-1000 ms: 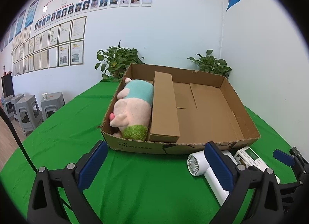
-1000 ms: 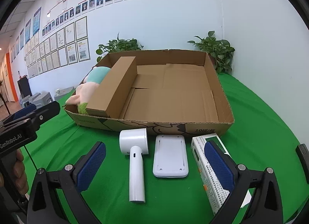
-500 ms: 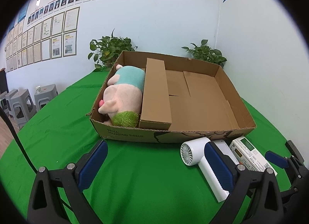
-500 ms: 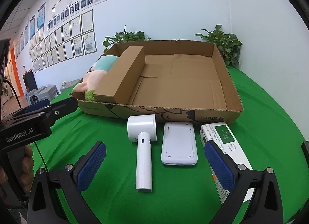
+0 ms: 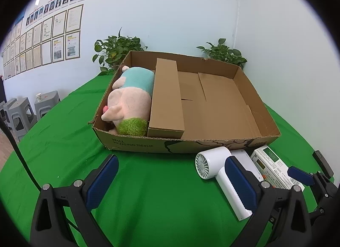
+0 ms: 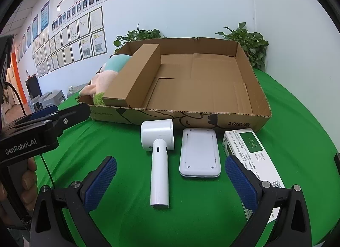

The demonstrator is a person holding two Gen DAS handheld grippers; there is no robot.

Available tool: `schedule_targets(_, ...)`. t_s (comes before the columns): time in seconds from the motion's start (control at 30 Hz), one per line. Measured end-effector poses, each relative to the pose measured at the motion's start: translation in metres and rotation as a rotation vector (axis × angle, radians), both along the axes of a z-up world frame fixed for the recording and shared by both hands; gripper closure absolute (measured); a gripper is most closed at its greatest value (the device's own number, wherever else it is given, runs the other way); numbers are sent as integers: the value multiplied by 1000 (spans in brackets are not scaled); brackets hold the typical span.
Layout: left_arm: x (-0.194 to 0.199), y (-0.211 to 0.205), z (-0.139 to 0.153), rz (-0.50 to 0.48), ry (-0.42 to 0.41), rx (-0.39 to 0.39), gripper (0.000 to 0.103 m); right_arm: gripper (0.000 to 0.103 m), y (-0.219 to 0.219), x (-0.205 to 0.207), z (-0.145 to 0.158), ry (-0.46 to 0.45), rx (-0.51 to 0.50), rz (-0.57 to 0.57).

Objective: Organize objects
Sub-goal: 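Withdraw the left gripper from the tray and move toward the white hair dryer, then lower the right gripper onto the white hair dryer handle and close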

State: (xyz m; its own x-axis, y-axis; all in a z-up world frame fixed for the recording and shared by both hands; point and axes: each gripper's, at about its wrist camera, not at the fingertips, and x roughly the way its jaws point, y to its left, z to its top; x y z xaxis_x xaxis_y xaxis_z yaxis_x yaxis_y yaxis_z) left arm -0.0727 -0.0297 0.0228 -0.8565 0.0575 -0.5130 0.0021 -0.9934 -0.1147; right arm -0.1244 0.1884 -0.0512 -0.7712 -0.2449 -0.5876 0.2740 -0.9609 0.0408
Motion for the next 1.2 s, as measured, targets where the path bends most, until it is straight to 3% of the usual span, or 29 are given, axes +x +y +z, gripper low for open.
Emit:
schedule_targets(0.37, -6, 3, -4, -25, -38, 19, 3, 1, 3, 2, -5, -24, -1, 16)
schedule_targets(0.5, -15, 1, -12, -68, -110, 91, 3, 1, 4, 3, -12, -59, -13, 69)
schedule_targets(0.63, -24, -7, -22, -132, -222, 212, 3, 1, 8, 2, -24, -123, -57, 88)
schedule_targets(0.8, -28, -15, -30, -168, -264, 283, 3, 2, 13, 8, -32, -147, -68, 99)
schedule_targets(0.9, -35, -14, -38, -211, -305, 334, 3, 10, 16, 10, -34, -169, -67, 105)
schedule_targets(1.1, -56, -1, -50, -315, -384, 407, 4, 14, 5, 7, -31, -164, -71, 150)
schedule_targets(1.2, -66, 3, -57, -352, -427, 464, 4, 25, -9, -4, -36, -191, -40, 172)
